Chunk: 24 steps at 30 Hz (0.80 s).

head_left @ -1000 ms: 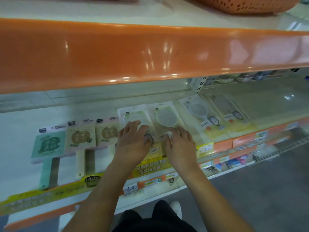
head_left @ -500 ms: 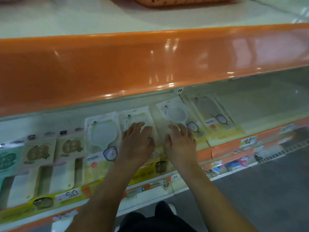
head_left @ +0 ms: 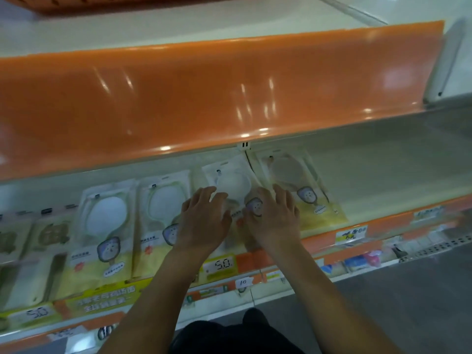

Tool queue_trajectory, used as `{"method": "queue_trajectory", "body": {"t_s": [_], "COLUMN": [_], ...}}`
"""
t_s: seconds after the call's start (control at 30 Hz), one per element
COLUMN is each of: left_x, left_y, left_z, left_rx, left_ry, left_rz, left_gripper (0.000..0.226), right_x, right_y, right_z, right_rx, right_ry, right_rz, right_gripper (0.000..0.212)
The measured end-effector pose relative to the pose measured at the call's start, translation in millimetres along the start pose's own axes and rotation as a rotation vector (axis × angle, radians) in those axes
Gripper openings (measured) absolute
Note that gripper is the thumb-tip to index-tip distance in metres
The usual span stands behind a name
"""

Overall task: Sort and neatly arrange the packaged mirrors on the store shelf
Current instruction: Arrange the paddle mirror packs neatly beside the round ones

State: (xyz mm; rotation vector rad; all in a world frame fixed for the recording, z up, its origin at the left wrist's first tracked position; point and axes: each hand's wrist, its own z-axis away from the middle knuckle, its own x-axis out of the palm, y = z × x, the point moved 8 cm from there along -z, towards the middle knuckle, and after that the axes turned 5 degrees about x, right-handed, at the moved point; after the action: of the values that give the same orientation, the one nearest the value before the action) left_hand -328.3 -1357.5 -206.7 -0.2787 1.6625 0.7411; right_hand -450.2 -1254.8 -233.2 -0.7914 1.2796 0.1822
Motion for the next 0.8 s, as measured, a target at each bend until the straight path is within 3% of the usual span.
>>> {"method": "queue_trajectory", "body": {"t_s": [0.4, 0.8], "left_x": [-10.3, -9.1], "left_y": [-24.5, -23.8], "left_z": [4.1, 3.2], "left_rx": [-0.103, -0.085], "left_ry": [-0.003, 0.006], "left_rz": [-0.014, -0.005], "left_gripper": [0.044, 0.042], "right_x": [26.9, 26.1], "right_y": [-45.2, -46.3], "right_z": [-12.6, -17.1], "right_rx": [-0.139, -0.146], "right_ry": [-0.182, -0.22], "right_rz": [0.138, 0.236], "right_gripper": [0.071, 0.063]}}
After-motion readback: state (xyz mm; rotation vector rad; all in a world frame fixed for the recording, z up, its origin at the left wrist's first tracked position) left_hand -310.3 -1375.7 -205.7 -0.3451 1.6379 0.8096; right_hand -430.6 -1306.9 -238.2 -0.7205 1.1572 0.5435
